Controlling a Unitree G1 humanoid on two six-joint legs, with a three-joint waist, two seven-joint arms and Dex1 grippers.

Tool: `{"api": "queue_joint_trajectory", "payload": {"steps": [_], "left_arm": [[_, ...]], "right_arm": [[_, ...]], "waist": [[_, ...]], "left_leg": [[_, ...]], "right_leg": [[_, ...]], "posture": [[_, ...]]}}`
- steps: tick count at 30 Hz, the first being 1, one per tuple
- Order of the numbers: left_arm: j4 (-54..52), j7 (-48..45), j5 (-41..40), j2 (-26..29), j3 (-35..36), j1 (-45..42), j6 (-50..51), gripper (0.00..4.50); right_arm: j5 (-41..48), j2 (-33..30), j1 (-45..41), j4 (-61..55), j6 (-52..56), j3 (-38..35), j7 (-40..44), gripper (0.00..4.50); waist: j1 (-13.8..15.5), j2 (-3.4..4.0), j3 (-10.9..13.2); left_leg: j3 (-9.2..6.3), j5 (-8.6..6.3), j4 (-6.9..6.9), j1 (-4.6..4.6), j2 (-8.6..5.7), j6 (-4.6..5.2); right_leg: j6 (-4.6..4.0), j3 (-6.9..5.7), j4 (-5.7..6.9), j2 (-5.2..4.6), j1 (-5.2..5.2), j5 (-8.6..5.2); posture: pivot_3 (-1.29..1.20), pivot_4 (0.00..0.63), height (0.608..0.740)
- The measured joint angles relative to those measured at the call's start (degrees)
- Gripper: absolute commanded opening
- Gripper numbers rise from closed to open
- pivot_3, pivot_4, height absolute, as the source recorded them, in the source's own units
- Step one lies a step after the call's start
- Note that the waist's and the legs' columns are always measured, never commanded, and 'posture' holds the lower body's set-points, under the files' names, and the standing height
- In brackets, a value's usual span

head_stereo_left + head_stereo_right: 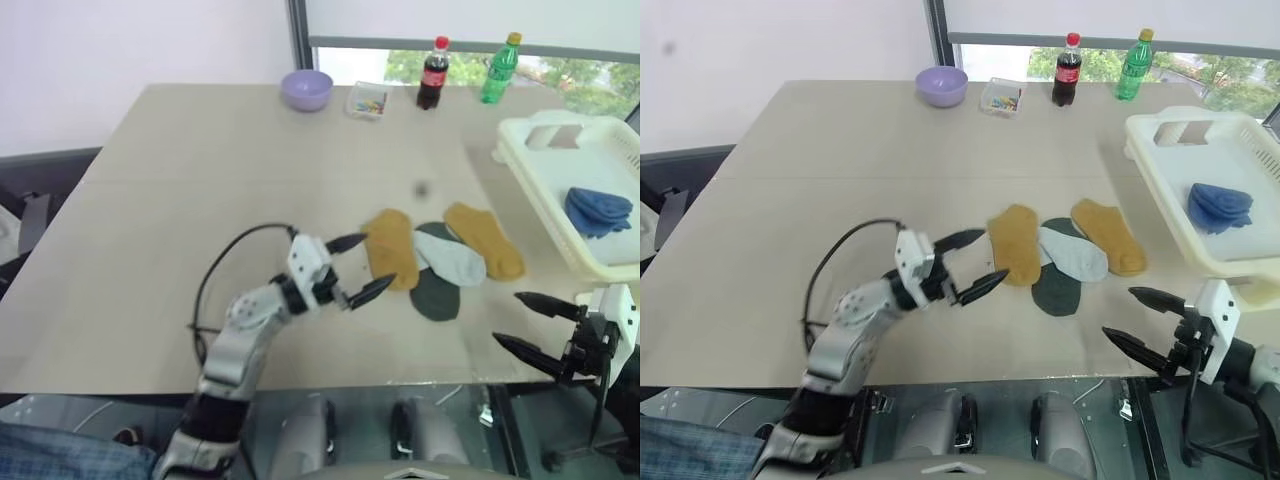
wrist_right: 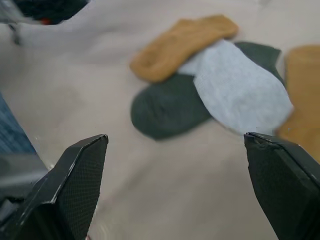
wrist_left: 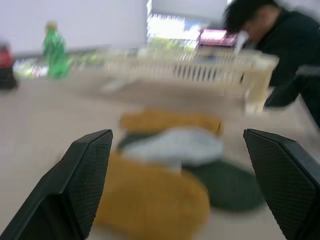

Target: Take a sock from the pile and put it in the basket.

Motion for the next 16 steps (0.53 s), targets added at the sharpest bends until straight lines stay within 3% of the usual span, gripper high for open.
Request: {"api": "queue_joint_trajectory", "payload": {"steps": [10, 16], "left_arm": [[-10.82, 6.69, 3.71, 5.93, 7.32, 26.24, -2.71, 4.5], [-11.42, 10.09, 6.94, 5.72, 7.95, 29.12, -6.5, 4.5]], "right_arm": [[-2.1, -1.31, -4.28, 12.61, -9.37, 2.04, 7.72, 4.46], [-3.95, -2.77, -7.2, 19.54, -11.95, 3.6, 9.74, 4.46]], "waist": [[0.12, 0.11, -0.03], [0.22, 0.2, -0.07]], "left_leg": [[0.05, -0.06, -0.01, -0.04, 0.06, -0.03], [0.02, -0.07, -0.02, -0.06, 0.06, -0.03]], "right_leg": [[-0.02, -0.03, -0.05, -0.17, -0.14, -0.03], [-0.05, -0.08, -0.05, -0.17, -0.15, -0.05]], "posture": [[0.0, 0.15, 0.733], [0.0, 0.15, 0.733]]}}
